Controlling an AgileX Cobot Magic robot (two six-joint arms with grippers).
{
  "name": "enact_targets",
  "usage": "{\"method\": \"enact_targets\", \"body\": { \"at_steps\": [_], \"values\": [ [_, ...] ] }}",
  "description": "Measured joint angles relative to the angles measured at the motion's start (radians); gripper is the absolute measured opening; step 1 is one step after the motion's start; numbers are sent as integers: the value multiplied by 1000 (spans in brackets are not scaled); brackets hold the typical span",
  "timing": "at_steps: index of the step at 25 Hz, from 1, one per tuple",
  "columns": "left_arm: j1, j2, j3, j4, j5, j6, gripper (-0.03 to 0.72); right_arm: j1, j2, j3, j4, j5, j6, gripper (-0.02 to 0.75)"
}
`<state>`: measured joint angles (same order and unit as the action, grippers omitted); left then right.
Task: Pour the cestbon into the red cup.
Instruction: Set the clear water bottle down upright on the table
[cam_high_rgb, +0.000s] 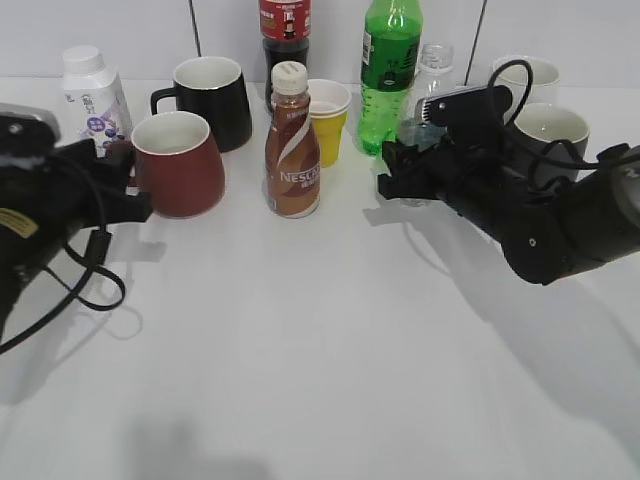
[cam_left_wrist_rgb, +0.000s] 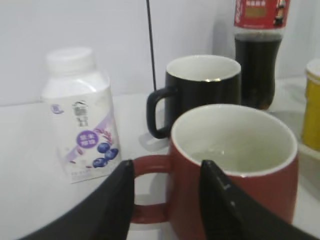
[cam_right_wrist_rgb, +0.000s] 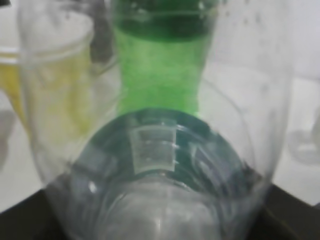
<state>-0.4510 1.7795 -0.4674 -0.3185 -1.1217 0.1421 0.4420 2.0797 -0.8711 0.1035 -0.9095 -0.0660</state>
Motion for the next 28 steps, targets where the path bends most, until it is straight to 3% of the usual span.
{"method": "enact_targets", "body": {
  "at_steps": [5, 8, 10, 18, 22, 28],
  "values": [
    [-3, -91, 16, -37, 70, -1, 328, 0, 1, 0, -33, 3, 45, 465],
    [-4, -138, 17, -40, 124, -1, 328, 0, 1, 0, -32, 5, 51, 588],
    [-4, -167, 18, -40, 162, -1, 329, 0, 1, 5, -25, 7, 51, 631],
    [-4, -327, 20, -41, 378, -1, 329, 0, -95, 92, -20, 111, 51, 646],
    [-4, -434, 20, -48, 522, -1, 329, 0, -176, 146, -20, 254, 82, 645],
    [-4, -643, 20, -99, 831, -1, 329, 0, -321, 177, -38, 586, 117, 621]
  ]
}}
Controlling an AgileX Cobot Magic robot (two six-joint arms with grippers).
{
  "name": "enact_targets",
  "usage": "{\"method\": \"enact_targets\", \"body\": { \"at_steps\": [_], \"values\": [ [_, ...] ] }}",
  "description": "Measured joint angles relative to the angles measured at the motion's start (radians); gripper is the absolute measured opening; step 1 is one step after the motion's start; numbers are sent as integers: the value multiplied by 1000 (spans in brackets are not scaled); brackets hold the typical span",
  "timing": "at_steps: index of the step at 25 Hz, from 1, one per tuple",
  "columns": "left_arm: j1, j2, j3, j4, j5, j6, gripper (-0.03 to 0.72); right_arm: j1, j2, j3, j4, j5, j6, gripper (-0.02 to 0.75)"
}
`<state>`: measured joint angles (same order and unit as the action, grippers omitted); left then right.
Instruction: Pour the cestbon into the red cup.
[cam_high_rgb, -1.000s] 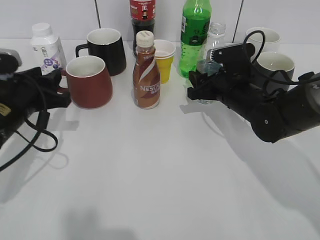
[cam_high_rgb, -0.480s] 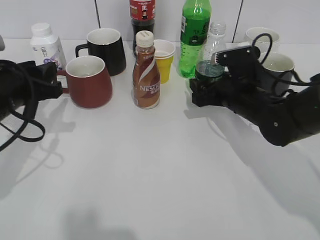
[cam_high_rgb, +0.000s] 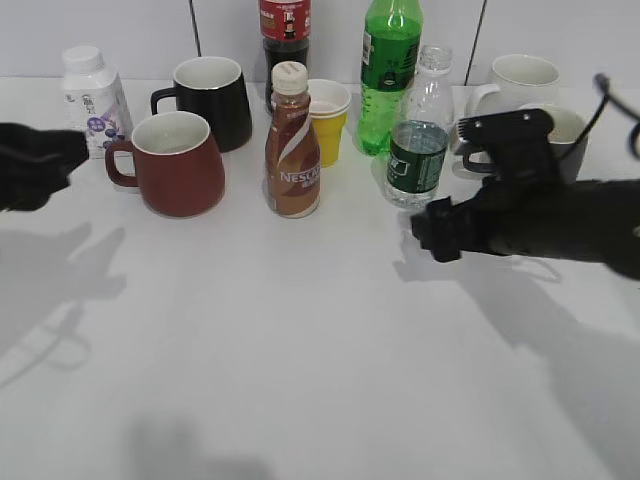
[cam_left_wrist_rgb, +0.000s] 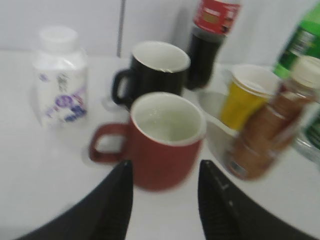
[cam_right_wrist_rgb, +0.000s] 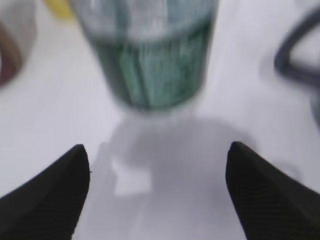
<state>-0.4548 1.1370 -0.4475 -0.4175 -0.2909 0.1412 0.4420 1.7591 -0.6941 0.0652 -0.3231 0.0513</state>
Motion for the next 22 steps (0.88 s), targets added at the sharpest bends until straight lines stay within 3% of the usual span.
{"method": "enact_targets", "body": {
  "at_steps": [5, 12, 17, 22],
  "values": [
    [0, -188, -39, 39, 408, 0, 329, 0, -162, 1, -12, 255, 2, 585],
    [0, -377, -164, 194, 994, 0, 329, 0, -411, 1, -34, 772, -8, 576],
    [0, -495, -169, 273, 1305, 0, 329, 0, -585, 2, -35, 1086, -38, 576],
    [0, -644, -168, 317, 1431, 0, 295, 0, -808, 38, -30, 1219, -41, 576]
  ]
}}
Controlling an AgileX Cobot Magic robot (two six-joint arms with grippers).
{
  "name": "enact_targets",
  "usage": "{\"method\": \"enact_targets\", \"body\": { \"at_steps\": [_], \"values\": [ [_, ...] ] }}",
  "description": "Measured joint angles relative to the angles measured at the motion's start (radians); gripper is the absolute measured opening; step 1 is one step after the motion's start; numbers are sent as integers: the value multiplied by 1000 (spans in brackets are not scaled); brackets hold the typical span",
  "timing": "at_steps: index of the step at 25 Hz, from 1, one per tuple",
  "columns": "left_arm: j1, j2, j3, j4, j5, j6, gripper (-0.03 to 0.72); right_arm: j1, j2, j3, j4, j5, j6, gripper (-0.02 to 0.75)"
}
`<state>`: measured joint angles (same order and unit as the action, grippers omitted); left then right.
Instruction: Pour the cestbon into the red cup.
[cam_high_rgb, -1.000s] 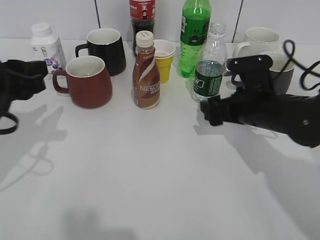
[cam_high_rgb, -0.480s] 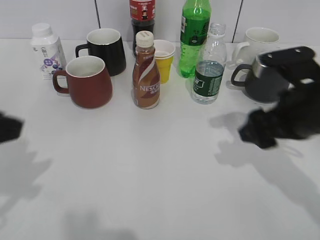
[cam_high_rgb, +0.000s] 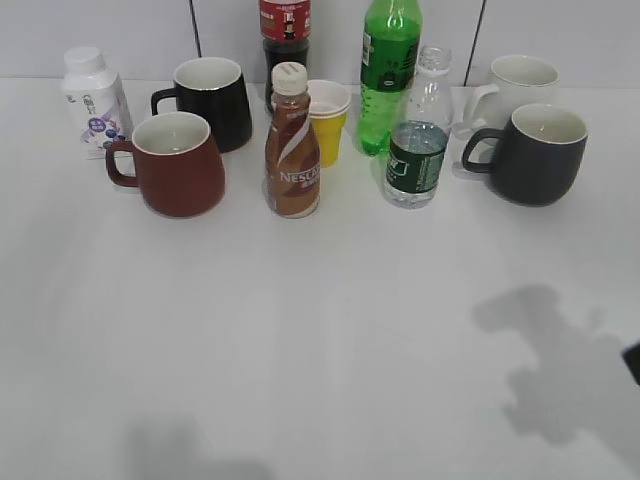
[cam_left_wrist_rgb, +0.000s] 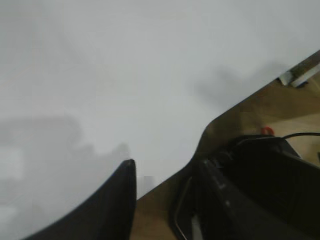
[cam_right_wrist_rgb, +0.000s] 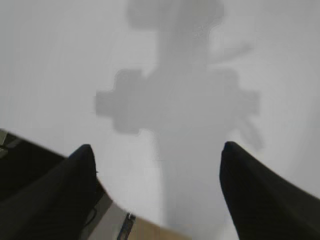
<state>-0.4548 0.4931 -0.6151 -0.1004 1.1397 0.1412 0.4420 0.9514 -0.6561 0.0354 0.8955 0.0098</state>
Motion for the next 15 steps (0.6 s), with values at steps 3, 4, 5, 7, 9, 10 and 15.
{"method": "enact_targets", "body": {
  "at_steps": [3, 4, 5, 7, 9, 10, 15],
  "values": [
    [0, -72, 21, 48, 1, 0, 263, 0, -138, 55, 26, 44, -1, 576],
    [0, -95, 35, 57, 2, 0, 258, 0, -201, 74, 31, 51, -1, 576],
    [0, -115, 45, 62, 7, 0, 255, 0, -244, 95, 35, 58, -1, 575],
    [0, -148, 47, 63, 12, 0, 252, 0, -319, 121, 35, 85, -1, 573],
    [0, -168, 47, 66, 8, 0, 249, 0, -401, 125, 36, 93, -1, 571],
    [0, -174, 49, 66, 5, 0, 248, 0, -432, 125, 36, 93, -1, 570],
    [0, -179, 62, 17, -32, 0, 248, 0, -571, 145, 36, 125, -1, 568]
  ]
}}
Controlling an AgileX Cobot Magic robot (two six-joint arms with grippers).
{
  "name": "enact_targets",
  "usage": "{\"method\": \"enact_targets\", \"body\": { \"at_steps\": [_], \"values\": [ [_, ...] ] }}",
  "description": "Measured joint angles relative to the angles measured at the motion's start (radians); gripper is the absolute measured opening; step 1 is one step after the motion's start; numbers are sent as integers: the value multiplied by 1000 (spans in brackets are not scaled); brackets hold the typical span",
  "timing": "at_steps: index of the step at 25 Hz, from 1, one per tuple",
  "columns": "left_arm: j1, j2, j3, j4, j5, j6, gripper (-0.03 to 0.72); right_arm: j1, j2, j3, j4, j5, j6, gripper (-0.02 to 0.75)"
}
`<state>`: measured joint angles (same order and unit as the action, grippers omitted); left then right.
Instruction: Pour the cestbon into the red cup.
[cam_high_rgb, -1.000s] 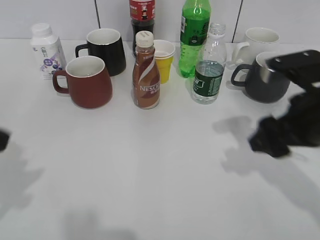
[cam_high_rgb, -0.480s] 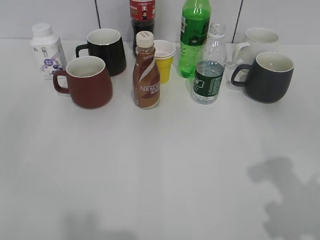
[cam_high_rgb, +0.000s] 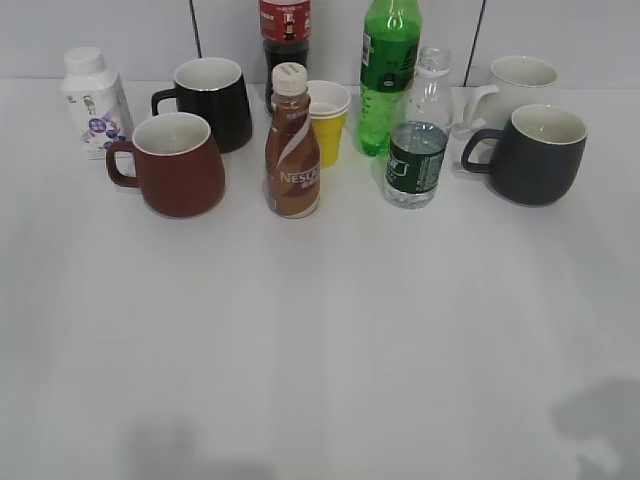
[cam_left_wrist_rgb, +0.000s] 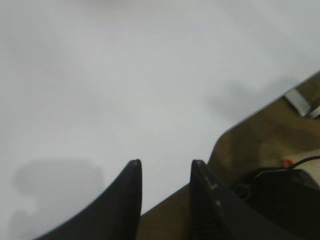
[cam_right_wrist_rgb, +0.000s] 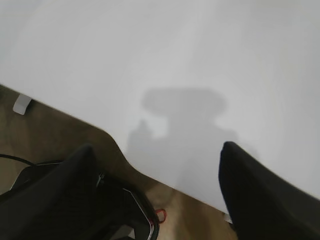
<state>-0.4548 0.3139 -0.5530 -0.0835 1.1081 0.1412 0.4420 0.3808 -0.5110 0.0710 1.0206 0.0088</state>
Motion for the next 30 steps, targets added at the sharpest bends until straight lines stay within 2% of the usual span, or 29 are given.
{"method": "enact_targets", "body": {
  "at_steps": [4, 26, 28, 30],
  "values": [
    [0, 0, 20, -39, -31, 0, 247, 0, -63, 8, 0, 15, -1, 568],
    [1, -3, 20, -42, -36, 0, 246, -2, -77, 8, 1, 17, -1, 567],
    [26, -21, 20, -42, -36, 0, 246, -40, -77, 8, 3, 17, -1, 567],
    [87, -46, 20, -44, -36, 0, 246, -119, -77, 8, 4, 17, -1, 567]
  ]
}}
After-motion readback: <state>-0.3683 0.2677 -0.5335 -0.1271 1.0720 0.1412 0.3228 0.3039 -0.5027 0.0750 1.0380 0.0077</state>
